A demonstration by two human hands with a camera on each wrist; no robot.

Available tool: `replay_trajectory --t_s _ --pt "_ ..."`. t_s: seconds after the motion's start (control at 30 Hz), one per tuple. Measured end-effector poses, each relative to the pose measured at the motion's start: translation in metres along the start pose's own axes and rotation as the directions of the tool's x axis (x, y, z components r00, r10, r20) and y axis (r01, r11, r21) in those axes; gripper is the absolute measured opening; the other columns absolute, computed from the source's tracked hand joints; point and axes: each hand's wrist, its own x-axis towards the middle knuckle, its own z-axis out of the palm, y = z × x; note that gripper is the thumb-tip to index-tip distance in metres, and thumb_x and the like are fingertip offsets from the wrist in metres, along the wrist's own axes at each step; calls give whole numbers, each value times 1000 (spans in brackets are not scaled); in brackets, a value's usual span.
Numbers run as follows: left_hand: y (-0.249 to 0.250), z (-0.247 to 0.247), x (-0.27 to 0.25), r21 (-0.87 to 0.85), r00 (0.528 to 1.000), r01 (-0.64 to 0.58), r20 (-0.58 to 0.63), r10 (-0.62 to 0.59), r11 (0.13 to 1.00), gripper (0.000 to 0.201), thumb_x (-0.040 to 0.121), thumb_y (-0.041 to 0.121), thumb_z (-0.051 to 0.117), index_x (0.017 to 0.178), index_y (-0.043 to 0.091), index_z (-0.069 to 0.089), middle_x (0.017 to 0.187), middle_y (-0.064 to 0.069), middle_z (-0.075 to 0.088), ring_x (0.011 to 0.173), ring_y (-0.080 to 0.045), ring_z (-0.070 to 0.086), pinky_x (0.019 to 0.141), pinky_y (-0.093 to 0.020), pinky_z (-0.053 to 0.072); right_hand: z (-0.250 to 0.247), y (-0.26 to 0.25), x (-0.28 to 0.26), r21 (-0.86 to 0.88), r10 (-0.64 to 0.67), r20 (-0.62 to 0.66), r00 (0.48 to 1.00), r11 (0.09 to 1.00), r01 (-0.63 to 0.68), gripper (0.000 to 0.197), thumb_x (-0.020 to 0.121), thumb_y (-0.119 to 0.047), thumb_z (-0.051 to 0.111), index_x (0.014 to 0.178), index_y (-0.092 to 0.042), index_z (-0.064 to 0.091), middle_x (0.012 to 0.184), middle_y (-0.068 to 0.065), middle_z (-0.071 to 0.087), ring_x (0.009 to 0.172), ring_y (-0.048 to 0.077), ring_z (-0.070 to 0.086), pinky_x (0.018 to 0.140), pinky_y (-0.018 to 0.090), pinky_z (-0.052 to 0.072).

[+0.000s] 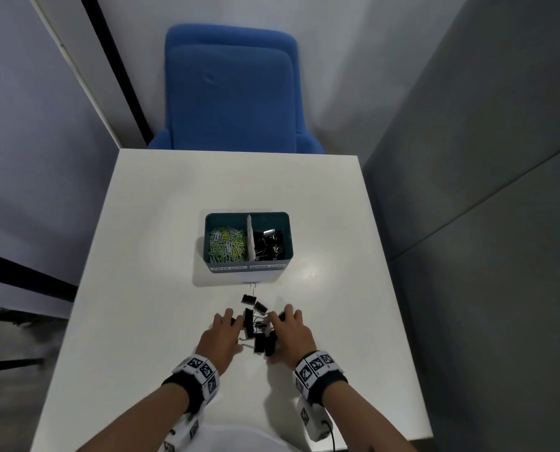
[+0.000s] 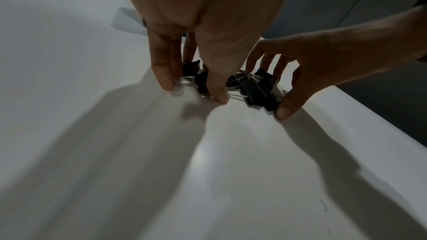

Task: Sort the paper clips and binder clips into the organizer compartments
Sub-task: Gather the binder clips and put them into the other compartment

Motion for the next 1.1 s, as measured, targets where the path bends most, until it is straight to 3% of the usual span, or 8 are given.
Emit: replay_trajectory --t_s 0.2,0.4,0.5,0.67,0.73,0.83,0.93,1.1 --pt "-6 -2 2 -155 999 -33 -3 33 987 36 80 26 70 107 12 50 112 -5 40 94 -25 49 59 -34 46 -6 7 5 97 94 30 995 991 -96 86 53 -40 89 118 -16 38 121 8 35 107 28 43 73 39 51" --pt "-8 -11 2 -251 999 -53 -14 52 967 21 81 8 65 95 5 51 110 -7 41 60 -23 43 54 -31 35 -5 23 3 244 93 -15 996 966 -86 36 80 -25 67 107 -9 51 112 10 47 89 33 59 76 39 51" --pt "-11 -16 1 -286 998 -59 -6 59 957 19 81 8 64 95 7 51 109 -2 40 63 -24 51 56 -31 39 -4 25 0 267 110 -62 992 959 -90 16 84 -23 56 92 -10 54 100 9 54 84 34 58 73 41 49" --pt "-1 -47 0 -413 988 -153 -77 133 898 21 81 15 66 97 19 53 100 7 43 72 -15 56 67 -35 50 -4 29 -8 348 166 -75 983 928 -130 7 71 -18 58 75 -22 53 87 1 58 77 25 57 69 34 48" --pt "10 -73 3 -441 977 -208 -133 166 873 21 83 18 68 98 22 53 98 10 45 77 -8 54 69 -23 49 -3 32 -13 398 190 -86 978 906 -141 12 68 -15 61 70 -23 53 81 -1 60 74 21 57 67 30 47" --pt "32 -123 18 -470 956 -253 -254 144 846 24 85 23 67 107 22 56 104 14 48 87 -1 51 73 -11 42 -4 35 -20 419 213 -102 972 895 -152 13 68 -14 65 71 -22 55 77 -5 62 73 17 56 67 28 47" --pt "46 -166 46 -513 926 -282 -365 91 811 32 83 23 70 113 21 56 106 11 51 91 -2 52 77 -13 43 -14 33 -25 464 209 -153 966 878 -116 15 72 -13 66 71 -26 58 71 -7 61 69 13 55 60 20 41" --pt "42 -186 71 -517 883 -287 -469 13 806 39 83 27 73 118 19 57 107 9 55 90 -5 56 78 -21 47 -76 21 -20 490 173 -309 935 872 1 13 72 -5 72 80 -16 72 74 -3 69 66 9 59 57 2 37"
